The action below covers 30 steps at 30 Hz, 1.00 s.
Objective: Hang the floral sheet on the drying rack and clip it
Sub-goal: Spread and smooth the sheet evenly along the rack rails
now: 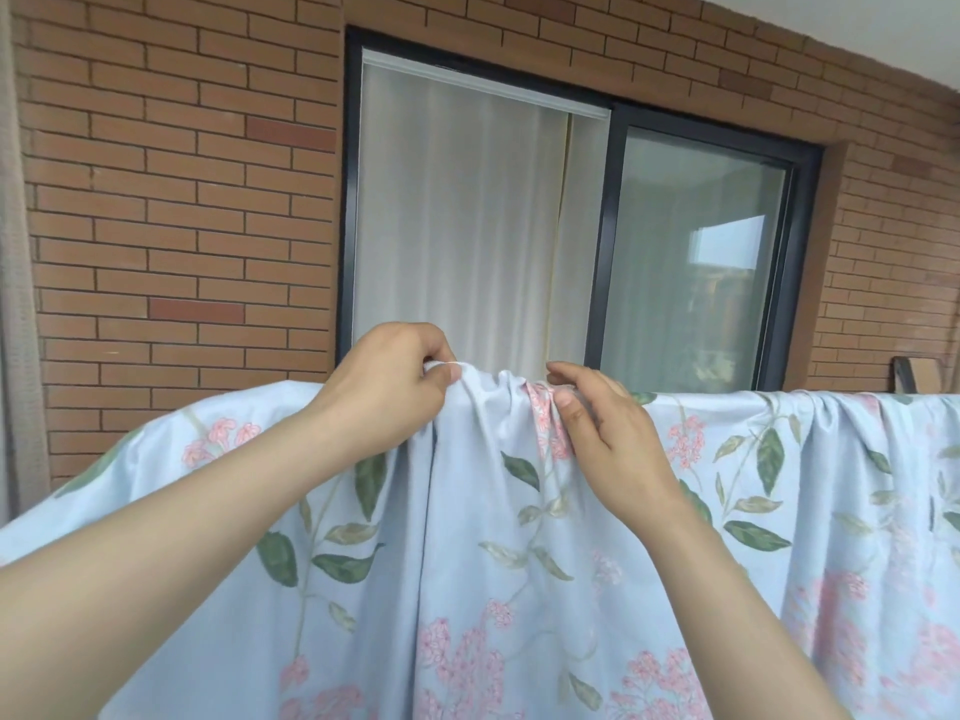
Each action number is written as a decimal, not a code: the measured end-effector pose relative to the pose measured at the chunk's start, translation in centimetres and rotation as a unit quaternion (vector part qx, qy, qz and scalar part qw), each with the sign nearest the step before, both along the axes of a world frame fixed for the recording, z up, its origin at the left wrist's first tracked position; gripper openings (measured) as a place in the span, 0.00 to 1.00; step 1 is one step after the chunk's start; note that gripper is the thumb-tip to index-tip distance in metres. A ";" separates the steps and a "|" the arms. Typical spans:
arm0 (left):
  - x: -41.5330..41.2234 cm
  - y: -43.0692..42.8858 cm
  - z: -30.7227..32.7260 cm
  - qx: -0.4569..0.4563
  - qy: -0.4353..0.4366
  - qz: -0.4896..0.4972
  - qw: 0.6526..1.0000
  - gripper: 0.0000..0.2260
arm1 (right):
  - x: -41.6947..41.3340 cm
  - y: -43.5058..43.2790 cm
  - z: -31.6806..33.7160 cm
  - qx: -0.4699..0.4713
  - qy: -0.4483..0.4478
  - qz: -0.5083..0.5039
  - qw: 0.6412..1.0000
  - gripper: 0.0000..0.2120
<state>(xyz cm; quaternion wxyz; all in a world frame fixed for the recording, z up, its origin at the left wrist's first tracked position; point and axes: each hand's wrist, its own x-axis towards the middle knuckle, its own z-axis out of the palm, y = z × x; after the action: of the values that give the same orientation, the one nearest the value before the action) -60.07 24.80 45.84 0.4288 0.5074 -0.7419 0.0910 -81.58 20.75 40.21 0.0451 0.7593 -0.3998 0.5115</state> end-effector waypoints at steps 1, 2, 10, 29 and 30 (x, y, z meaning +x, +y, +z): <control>0.3 0.2 -0.1 -0.006 -0.002 0.003 1.000 0.07 | 0.1 0.0 0.0 -0.002 0.000 -0.008 1.000 0.20; 0.8 0.5 -0.1 -0.013 -0.004 0.002 1.000 0.07 | 0.1 -0.1 0.1 -0.005 0.001 -0.016 1.000 0.21; 5.7 2.8 -0.5 -0.052 -0.090 0.041 0.994 0.07 | 0.5 -0.2 0.1 -0.025 0.023 -0.035 0.999 0.19; 5.0 2.0 -0.6 -0.018 0.006 -0.018 1.000 0.08 | 3.3 1.4 0.0 -0.007 0.078 -0.048 0.996 0.18; 5.0 2.0 -0.6 -0.024 0.018 -0.020 0.999 0.06 | 3.2 1.4 0.0 -0.006 0.077 -0.048 0.996 0.18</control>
<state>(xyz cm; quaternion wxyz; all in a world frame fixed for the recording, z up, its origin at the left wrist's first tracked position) -55.07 26.80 45.21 0.4561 0.4831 -0.7418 0.0910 -78.34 22.12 40.20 0.1046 0.7761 -0.4280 0.4511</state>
